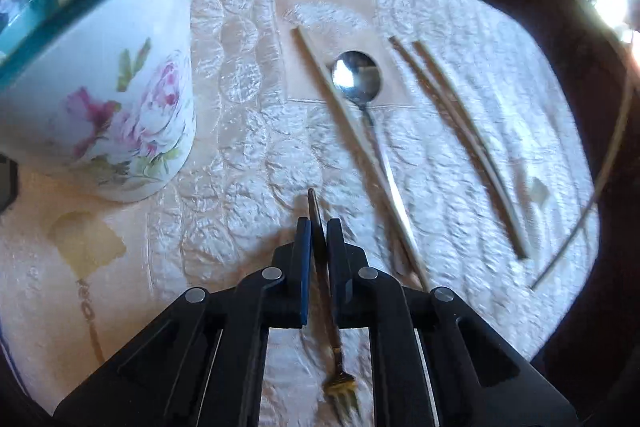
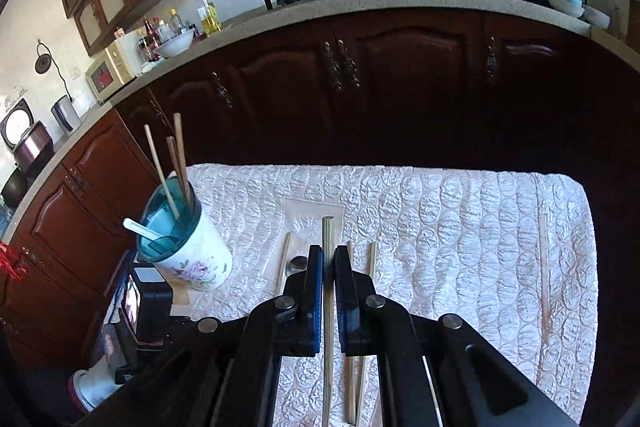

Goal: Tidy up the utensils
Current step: 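Grasp the gold-tipped fork with the left tool while the right tool grasps a chopstick, then carry the fork and chopstick into the floral cup and open both tools, then withdraw both tools and move them over the metal spoon and chopsticks, then grasp a chopstick with the left tool while the right tool grasps the metal spoon, then carry the chopstick and spoon into the floral cup and open both tools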

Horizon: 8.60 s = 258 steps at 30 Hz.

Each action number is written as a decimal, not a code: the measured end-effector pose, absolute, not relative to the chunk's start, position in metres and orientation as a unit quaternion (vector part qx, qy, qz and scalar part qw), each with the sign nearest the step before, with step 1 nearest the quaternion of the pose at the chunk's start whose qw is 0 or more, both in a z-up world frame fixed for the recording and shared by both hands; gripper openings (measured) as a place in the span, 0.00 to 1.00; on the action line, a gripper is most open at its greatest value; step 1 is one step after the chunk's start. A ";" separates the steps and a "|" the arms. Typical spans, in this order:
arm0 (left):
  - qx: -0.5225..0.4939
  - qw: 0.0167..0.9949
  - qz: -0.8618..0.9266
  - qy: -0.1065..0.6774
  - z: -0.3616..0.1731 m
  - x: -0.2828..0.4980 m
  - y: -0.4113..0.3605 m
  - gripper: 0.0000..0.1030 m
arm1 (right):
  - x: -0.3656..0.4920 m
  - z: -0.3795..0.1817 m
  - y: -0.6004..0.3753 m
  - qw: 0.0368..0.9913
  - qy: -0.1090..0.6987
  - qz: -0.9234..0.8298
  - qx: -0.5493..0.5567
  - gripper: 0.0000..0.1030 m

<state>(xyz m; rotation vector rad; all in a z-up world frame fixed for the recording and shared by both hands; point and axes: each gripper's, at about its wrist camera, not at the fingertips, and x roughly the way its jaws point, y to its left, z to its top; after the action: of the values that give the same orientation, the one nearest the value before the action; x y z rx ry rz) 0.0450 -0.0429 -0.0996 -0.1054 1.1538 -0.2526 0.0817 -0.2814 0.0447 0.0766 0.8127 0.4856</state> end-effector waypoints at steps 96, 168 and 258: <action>-0.079 0.912 -0.006 0.402 0.042 0.072 0.090 0.29 | 0.132 0.055 -0.094 0.867 0.362 0.336 0.065 0.32; -0.084 0.852 -0.083 0.510 -0.078 0.070 -0.061 0.43 | 0.109 -0.073 -0.264 0.850 0.484 0.197 0.061 0.42; -0.129 0.901 -0.108 0.400 0.062 -0.009 0.054 0.04 | 0.058 0.019 -0.192 0.866 0.399 0.301 -0.018 0.02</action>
<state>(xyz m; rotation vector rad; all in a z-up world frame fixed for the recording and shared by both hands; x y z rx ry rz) -0.0090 0.0539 0.0625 -0.2672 0.8280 -0.2242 0.0582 -0.1923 0.0195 -0.0385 0.8364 0.6315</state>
